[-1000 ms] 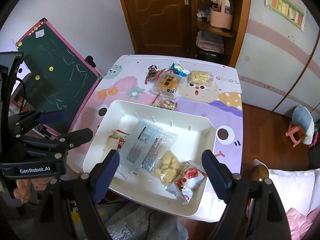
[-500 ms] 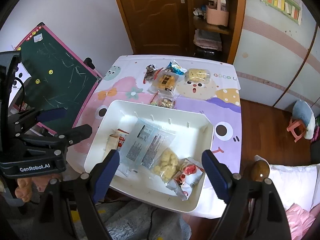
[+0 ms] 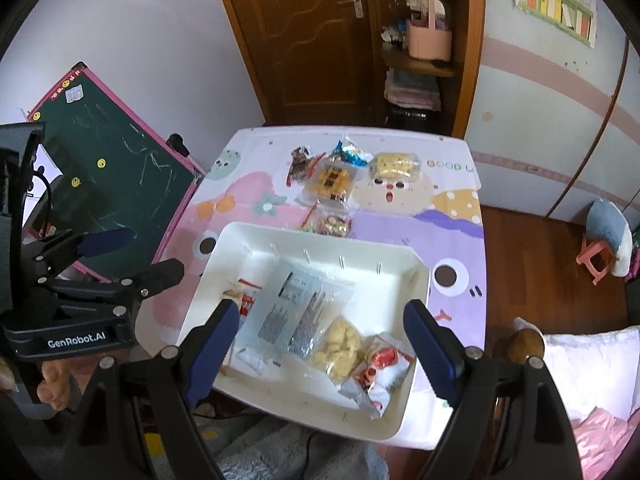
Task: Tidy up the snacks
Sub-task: 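Open both tools and move them back toward the snacks on the table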
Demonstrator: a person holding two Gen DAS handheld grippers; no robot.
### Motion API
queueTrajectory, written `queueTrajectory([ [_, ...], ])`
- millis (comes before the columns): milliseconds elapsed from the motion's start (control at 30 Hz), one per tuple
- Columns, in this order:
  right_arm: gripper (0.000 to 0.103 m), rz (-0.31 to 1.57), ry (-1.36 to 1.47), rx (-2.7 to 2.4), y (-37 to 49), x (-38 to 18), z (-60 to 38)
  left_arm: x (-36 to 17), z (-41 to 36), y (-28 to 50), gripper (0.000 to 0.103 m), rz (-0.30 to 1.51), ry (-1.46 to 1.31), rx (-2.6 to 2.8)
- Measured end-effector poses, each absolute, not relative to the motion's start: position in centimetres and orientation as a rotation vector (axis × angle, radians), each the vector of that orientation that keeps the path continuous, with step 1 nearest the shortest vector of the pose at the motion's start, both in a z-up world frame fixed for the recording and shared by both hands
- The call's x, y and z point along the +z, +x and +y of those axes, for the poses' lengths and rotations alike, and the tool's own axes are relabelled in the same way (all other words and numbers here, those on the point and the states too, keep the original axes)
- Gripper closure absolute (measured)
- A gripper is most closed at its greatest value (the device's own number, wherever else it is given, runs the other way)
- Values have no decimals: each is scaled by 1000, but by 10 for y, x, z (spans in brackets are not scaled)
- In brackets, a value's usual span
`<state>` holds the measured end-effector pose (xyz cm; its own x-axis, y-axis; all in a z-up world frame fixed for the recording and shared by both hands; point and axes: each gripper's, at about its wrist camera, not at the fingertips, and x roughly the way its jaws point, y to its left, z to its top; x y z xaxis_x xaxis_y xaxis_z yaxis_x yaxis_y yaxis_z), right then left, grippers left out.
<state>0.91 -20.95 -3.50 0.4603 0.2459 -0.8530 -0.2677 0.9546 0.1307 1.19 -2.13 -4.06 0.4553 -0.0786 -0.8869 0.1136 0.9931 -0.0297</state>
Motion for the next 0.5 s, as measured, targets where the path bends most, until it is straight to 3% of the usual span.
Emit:
queueTrajectory([
  [500,18,966,-23,318,61,-12,-201,-13,8,63,21,971,14,-108],
])
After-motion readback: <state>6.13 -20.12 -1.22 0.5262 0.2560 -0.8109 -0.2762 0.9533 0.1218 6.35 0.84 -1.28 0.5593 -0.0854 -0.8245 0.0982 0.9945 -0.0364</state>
